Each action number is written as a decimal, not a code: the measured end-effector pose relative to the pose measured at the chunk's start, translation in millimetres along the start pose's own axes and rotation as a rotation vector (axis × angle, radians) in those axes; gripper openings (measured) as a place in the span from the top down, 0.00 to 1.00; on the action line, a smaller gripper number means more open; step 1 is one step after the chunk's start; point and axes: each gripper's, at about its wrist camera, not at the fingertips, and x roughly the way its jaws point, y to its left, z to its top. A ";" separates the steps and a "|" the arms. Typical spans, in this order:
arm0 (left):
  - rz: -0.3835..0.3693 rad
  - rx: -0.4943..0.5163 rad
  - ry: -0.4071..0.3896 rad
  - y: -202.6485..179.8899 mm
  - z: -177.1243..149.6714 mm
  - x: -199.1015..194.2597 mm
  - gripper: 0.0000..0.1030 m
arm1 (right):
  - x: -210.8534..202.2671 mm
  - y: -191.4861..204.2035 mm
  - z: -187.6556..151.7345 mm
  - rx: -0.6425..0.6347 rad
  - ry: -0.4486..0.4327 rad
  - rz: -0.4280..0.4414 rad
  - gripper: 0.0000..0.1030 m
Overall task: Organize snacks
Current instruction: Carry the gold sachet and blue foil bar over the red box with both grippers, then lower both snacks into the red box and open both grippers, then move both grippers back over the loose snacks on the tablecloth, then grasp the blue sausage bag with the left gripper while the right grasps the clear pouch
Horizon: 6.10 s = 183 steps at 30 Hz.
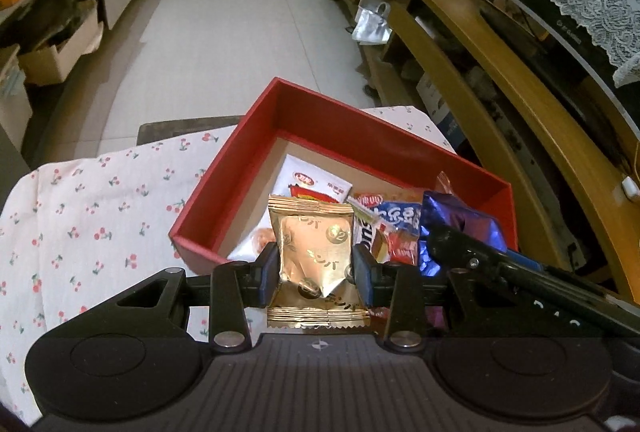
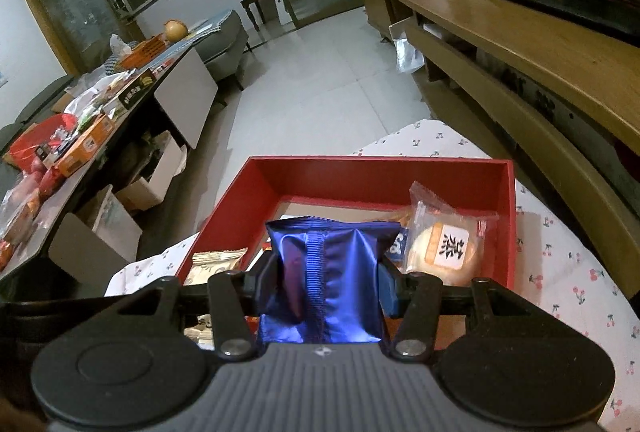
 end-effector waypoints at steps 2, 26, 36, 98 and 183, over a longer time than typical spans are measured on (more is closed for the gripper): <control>0.004 -0.001 0.002 -0.1 2.5 4.3 0.56 | 5.3 -2.1 2.5 0.005 0.000 -0.002 0.40; 0.057 0.005 0.045 1.0 4.4 39.7 0.56 | 49.0 -12.1 4.6 -0.004 0.042 -0.041 0.40; 0.057 0.000 0.049 0.9 2.9 41.5 0.54 | 54.0 -13.6 3.5 -0.003 0.063 -0.044 0.40; 0.044 -0.103 -0.089 43.3 -7.4 -35.7 0.20 | 1.8 -5.3 6.9 -0.050 -0.068 -0.058 0.25; -0.041 0.124 0.252 115.0 -98.7 -41.7 0.27 | -15.5 98.7 -189.4 -0.280 0.388 -0.052 0.51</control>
